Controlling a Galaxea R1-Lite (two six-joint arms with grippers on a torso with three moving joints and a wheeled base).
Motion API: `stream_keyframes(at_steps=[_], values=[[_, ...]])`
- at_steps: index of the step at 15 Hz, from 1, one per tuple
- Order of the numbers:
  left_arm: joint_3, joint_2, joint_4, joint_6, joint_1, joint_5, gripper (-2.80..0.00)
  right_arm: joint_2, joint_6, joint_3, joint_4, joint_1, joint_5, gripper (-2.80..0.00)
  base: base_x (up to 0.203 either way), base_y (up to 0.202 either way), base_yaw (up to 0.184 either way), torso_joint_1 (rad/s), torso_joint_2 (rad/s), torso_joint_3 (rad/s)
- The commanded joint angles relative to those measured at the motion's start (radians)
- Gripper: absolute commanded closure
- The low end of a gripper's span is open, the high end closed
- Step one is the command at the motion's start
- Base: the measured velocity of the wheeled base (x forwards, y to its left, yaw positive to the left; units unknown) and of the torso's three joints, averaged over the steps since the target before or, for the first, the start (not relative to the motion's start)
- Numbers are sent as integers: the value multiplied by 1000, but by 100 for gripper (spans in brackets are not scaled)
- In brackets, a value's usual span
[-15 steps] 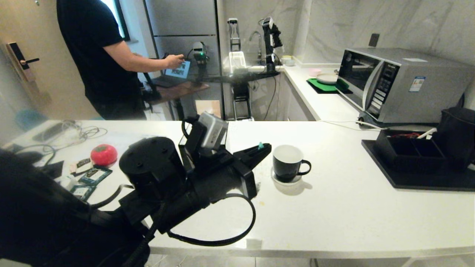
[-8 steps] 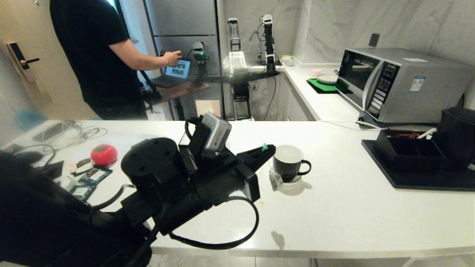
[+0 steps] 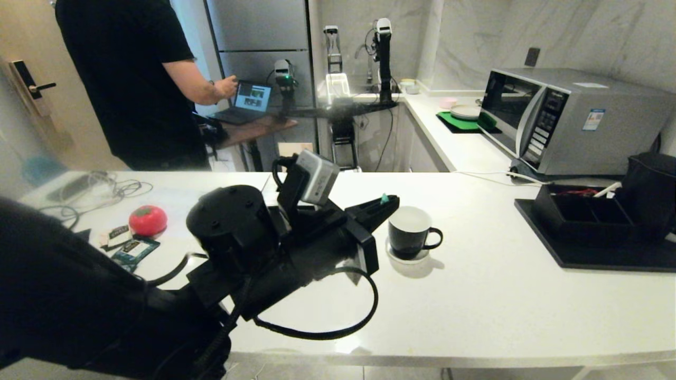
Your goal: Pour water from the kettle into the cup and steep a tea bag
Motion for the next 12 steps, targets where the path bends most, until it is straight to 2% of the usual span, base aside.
stream_keyframes(at_steps=[1,6,12], values=[[-35,23,0,0,0,-1,0,1,-1,0,0,0,0,0,0,0,0,0,0,0],[-196,58,87,1,9,1,0,3,-1,0,0,0,0,0,0,0,0,0,0,0],[-345,89,206,20,73,-11,0,1,-1,0,0,0,0,0,0,0,0,0,0,0]])
